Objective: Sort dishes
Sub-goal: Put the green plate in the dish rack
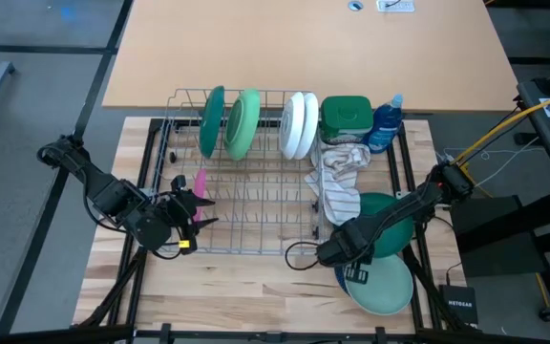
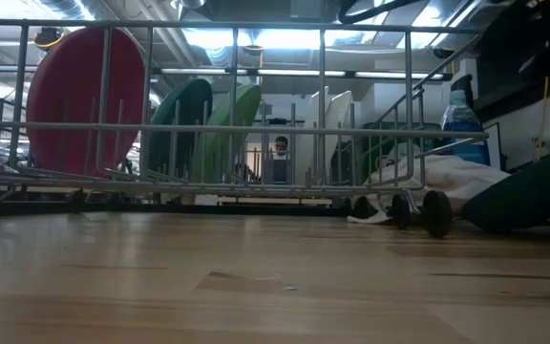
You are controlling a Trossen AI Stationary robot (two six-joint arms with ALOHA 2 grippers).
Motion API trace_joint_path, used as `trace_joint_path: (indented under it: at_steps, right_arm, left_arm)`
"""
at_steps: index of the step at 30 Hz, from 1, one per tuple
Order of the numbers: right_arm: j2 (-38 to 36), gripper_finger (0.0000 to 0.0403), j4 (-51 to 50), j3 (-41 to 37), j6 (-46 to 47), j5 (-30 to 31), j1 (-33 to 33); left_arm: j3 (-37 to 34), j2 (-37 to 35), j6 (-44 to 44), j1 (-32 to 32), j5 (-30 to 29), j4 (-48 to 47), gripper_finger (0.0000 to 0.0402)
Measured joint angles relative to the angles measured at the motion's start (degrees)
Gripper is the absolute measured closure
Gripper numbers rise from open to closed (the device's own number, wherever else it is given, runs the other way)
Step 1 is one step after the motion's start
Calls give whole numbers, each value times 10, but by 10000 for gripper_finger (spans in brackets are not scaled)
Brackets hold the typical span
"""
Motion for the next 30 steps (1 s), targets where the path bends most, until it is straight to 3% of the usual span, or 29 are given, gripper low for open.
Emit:
trace_joint_path:
  at_steps: [18, 30]
  right_arm:
    - [-50, 401, -109, 155, 37, 54, 0]
    - [-56, 401, -109, 194, 54, 26, 0]
  left_arm:
    - [0, 0, -2, 0, 0, 0, 217]
    - [0, 0, -2, 0, 0, 3, 217]
